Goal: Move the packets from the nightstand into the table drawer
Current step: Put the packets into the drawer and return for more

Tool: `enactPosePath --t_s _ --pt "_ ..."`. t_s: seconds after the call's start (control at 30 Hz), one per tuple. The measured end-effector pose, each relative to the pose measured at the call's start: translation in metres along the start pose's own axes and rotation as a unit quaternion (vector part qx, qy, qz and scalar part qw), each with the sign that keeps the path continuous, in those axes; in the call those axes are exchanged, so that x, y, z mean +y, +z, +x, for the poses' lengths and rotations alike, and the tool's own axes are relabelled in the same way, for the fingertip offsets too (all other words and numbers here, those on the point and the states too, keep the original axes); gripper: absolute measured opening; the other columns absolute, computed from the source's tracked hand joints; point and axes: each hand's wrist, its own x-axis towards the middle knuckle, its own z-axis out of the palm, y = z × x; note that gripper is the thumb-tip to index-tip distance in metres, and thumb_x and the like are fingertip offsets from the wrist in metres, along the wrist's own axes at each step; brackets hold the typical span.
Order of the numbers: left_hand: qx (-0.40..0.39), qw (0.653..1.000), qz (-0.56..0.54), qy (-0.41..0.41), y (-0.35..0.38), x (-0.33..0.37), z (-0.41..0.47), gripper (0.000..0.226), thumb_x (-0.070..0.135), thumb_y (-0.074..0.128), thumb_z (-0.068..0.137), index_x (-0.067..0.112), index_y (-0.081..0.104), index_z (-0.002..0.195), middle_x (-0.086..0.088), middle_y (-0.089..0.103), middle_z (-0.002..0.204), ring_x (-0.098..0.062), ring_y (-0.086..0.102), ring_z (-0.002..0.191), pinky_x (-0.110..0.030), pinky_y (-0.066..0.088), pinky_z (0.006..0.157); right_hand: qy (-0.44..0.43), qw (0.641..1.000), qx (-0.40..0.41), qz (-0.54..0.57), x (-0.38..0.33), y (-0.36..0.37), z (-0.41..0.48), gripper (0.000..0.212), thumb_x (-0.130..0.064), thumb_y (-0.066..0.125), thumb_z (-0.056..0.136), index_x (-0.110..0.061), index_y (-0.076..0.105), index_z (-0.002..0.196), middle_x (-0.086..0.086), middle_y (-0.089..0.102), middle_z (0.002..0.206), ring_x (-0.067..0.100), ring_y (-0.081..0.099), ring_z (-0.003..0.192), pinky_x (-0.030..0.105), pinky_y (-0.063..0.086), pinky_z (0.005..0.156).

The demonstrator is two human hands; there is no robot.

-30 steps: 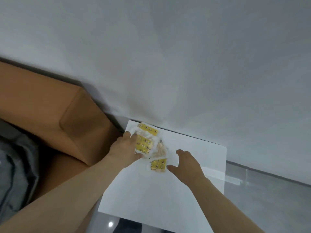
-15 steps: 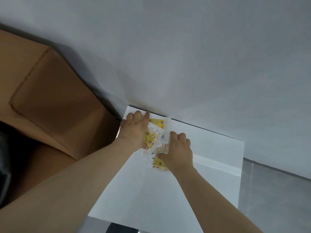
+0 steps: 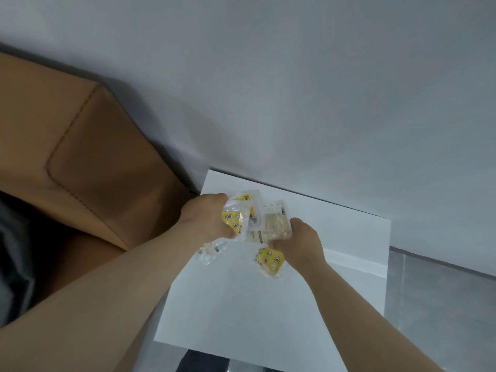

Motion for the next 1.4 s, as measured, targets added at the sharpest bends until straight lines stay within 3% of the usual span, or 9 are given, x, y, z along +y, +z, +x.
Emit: enactPosePath --t_s 0.2,0.43,0.6,0.9,1.13,1.27,1.4 --pt "0.016 1.0 -0.017 0.019 -0.03 0.012 -0.046 0.032 0.049 0.07 0.073 0.026 0.051 0.084 0.004 0.064 0.091 -0.017 0.061 0.087 -0.027 0.048 0.067 -0.019 0.999 0.05 0.0 0.006 -0.034 -0.048 0.02 -0.013 0.064 0.078 -0.012 0.049 0.092 -0.001 0.06 0.082 0.019 0.059 0.073 0.035 0.05 0.061" --pt "0.057 0.994 0.013 0.092 -0.101 0.06 -0.108 0.033 0.053 0.065 0.073 0.028 0.044 0.08 0.008 0.058 0.081 -0.015 0.061 0.087 -0.026 0.042 0.065 -0.038 0.991 0.128 -0.002 0.004 -0.104 -0.136 0.017 -0.011 0.06 0.078 -0.016 0.045 0.083 -0.002 0.059 0.071 0.016 0.055 0.062 0.031 0.039 0.05" --pt "0.122 0.977 0.047 0.168 -0.181 0.121 -0.155 0.037 0.054 0.064 0.074 0.027 0.042 0.084 0.008 0.054 0.081 -0.017 0.054 0.083 -0.028 0.034 0.063 -0.063 0.973 0.221 -0.004 0.002 -0.183 -0.208 0.022 -0.013 0.062 0.08 -0.021 0.042 0.085 -0.005 0.056 0.073 0.011 0.049 0.062 0.025 0.027 0.046" --pt "0.192 0.931 0.079 0.299 -0.266 0.259 -0.257 0.038 0.058 0.066 0.073 0.028 0.05 0.089 0.009 0.06 0.084 -0.015 0.055 0.081 -0.028 0.035 0.06 -0.1 0.928 0.359 -0.014 0.026 -0.305 -0.344 0.022 -0.017 0.063 0.081 -0.021 0.046 0.094 -0.006 0.055 0.081 0.019 0.05 0.071 0.023 0.03 0.049" --pt "0.213 0.887 0.094 0.399 -0.261 0.39 -0.359 0.037 0.059 0.066 0.072 0.031 0.046 0.084 0.011 0.055 0.079 -0.014 0.053 0.078 -0.028 0.035 0.06 -0.079 0.893 0.444 0.01 0.12 -0.379 -0.469 0.025 -0.015 0.061 0.081 -0.027 0.041 0.092 -0.009 0.053 0.08 0.017 0.048 0.071 0.017 0.027 0.049" --pt "0.21 0.858 0.091 0.46 -0.228 0.483 -0.428 0.036 0.059 0.066 0.072 0.03 0.049 0.084 0.012 0.056 0.076 -0.012 0.053 0.076 -0.028 0.036 0.058 -0.037 0.867 0.497 0.021 0.202 -0.409 -0.559 0.024 -0.015 0.063 0.08 -0.025 0.043 0.089 -0.008 0.054 0.077 0.019 0.05 0.073 0.027 0.033 0.053" --pt "0.193 0.823 0.095 0.526 -0.187 0.576 -0.495 0.037 0.059 0.066 0.072 0.028 0.054 0.088 0.01 0.062 0.082 -0.012 0.057 0.08 -0.029 0.045 0.065 0.036 0.846 0.531 0.031 0.285 -0.424 -0.647 0.02 -0.015 0.062 0.078 -0.022 0.048 0.09 -0.003 0.059 0.082 0.022 0.054 0.078 0.035 0.041 0.06"
